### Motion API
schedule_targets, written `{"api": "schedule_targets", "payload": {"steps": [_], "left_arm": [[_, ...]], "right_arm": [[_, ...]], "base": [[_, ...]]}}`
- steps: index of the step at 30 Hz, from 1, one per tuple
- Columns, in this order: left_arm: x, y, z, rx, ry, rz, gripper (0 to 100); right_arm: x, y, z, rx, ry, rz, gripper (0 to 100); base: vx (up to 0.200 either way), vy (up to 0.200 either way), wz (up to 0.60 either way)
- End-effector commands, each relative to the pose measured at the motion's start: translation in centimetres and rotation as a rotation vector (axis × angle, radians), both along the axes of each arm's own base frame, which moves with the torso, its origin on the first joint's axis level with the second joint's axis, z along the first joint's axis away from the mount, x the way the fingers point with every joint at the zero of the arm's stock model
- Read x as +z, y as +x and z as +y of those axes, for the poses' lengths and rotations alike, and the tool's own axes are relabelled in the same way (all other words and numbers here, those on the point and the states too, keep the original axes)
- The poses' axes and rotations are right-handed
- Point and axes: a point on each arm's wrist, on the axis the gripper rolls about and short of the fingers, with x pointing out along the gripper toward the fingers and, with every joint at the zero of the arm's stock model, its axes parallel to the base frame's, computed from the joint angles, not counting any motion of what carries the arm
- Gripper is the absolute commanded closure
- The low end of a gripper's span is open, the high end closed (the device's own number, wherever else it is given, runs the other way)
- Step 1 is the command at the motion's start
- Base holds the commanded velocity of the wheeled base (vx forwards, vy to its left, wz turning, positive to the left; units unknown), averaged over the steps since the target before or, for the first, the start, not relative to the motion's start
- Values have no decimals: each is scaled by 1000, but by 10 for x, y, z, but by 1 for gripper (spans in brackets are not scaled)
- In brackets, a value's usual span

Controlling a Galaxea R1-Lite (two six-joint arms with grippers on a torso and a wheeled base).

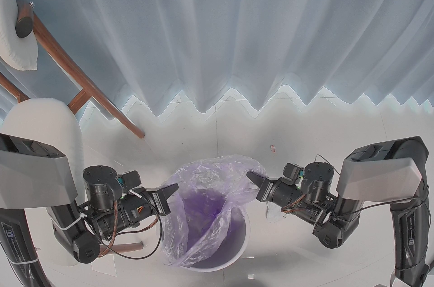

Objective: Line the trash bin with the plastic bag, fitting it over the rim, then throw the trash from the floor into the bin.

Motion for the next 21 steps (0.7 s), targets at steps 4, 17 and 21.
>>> {"api": "schedule_targets", "payload": {"steps": [4, 17, 21], "left_arm": [[-10, 1, 0, 2, 17, 34, 100], [-14, 0, 0, 6, 26, 48, 100], [-21, 1, 0, 8, 36, 69, 100]], "right_arm": [[-21, 2, -1, -3, -18, 34, 100], [-47, 4, 1, -1, -41, 83, 100], [-51, 3, 1, 0, -44, 94, 100]], "base": [[0, 0, 0], [0, 0, 0], [0, 0, 0]]}}
